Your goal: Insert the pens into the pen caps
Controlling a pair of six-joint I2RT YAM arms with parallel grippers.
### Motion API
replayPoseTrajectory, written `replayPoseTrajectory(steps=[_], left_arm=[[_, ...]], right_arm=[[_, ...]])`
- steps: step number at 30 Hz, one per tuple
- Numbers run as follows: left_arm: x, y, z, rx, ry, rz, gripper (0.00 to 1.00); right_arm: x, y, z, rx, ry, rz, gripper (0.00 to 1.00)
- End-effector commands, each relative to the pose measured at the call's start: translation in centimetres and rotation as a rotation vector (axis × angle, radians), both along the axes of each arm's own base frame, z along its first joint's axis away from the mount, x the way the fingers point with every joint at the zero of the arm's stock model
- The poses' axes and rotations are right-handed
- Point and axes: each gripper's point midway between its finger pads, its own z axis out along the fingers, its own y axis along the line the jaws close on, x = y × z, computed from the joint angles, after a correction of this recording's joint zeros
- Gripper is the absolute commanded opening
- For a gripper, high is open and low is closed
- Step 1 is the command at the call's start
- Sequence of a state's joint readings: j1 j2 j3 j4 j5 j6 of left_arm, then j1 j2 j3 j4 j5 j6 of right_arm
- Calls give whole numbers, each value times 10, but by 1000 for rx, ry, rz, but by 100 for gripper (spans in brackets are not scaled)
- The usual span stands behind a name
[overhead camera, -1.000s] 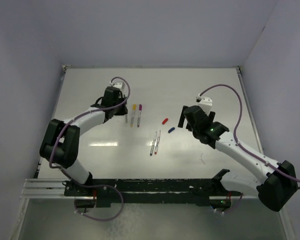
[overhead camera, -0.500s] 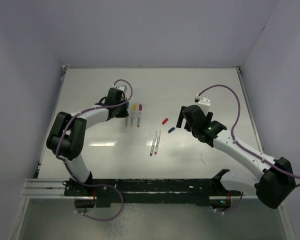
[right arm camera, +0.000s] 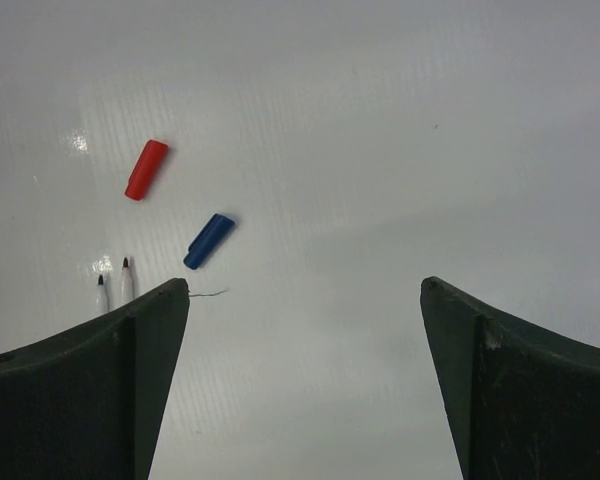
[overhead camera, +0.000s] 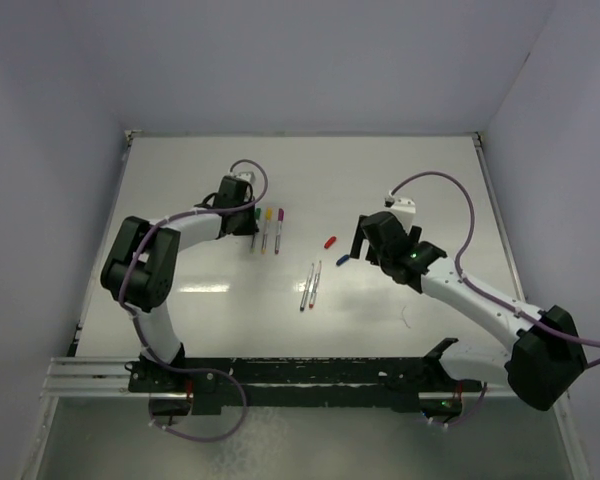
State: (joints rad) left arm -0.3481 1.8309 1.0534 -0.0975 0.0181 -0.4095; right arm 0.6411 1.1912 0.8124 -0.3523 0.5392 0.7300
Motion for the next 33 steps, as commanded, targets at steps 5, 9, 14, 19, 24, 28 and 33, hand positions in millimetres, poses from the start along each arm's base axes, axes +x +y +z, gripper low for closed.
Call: replayPoseTrajectory(steps=[5,9,14,19,24,28,33], left_arm=[[9,0,20,-19,-48,22,23],[15,1,52,-32,-125,20,32],[20,2,94,-49,-217,24,39],[12,5,123,-60,-262,19,40],[-24,-8,129,-98,-279,-57,43],[-71,-42,113,-58,-258,-158,44],[-111,-82,93,-79,-191,-260,46]], right_arm=[[7,6,11,28,-31,10,100],[6,6,14,32,-35,13,100],[2,0,18,21,-47,7,100],[0,-7,24,17,-76,0,100],[-5,-21,28,-20,-97,-33,100],[-10,-35,23,-40,-105,-74,100],[-17,-46,15,-38,-98,-124,98]])
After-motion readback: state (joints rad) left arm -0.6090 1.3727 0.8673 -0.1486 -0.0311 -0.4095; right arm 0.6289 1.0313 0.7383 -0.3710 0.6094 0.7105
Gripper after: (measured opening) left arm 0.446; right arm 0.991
